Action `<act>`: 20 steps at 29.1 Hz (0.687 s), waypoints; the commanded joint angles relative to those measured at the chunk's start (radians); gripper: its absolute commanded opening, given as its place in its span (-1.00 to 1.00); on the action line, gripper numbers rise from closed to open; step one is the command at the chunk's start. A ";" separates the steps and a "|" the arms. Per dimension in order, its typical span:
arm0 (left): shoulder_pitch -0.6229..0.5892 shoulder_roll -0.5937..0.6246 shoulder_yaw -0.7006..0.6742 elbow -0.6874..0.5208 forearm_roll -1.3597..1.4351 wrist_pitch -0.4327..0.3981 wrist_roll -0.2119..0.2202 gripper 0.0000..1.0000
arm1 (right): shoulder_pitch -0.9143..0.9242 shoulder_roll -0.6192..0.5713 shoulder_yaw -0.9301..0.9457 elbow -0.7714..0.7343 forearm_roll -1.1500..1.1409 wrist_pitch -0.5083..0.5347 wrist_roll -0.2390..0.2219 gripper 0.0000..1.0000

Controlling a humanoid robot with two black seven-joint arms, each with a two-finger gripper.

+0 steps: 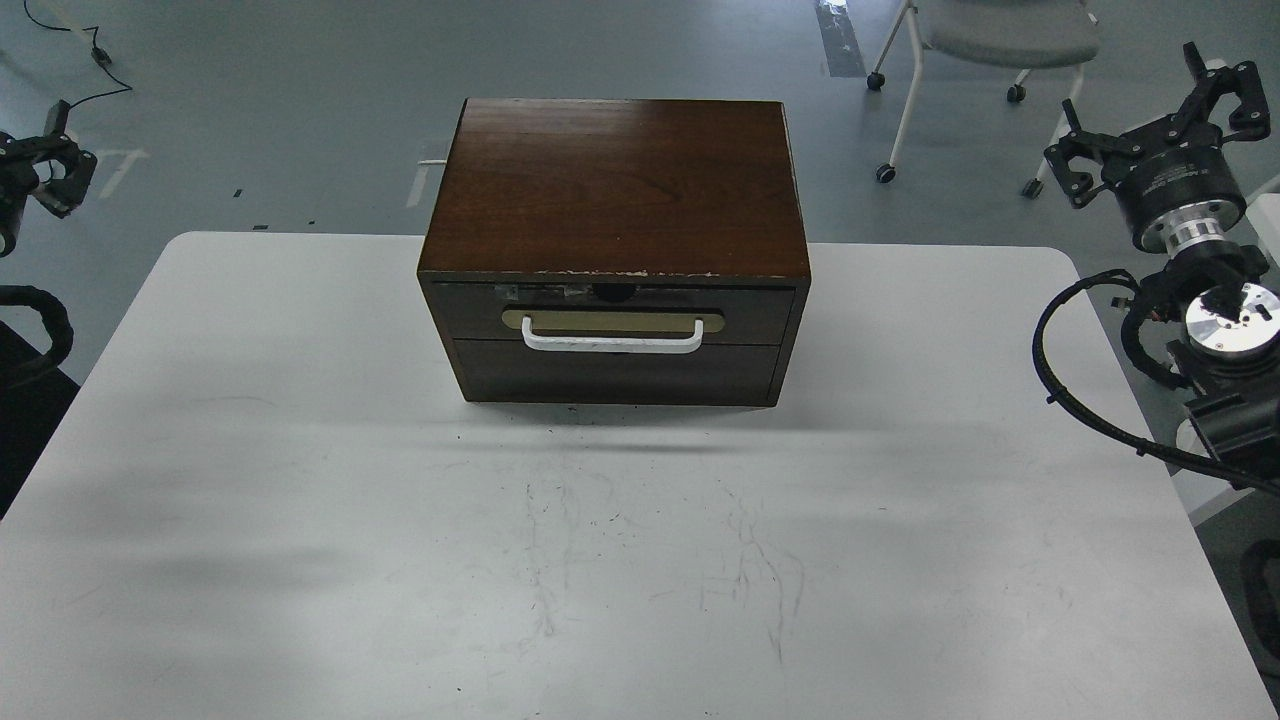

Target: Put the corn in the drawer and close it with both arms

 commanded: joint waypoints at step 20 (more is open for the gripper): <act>0.100 -0.037 0.031 -0.001 0.010 0.000 0.005 0.96 | -0.035 0.030 0.001 -0.002 0.001 0.000 0.019 1.00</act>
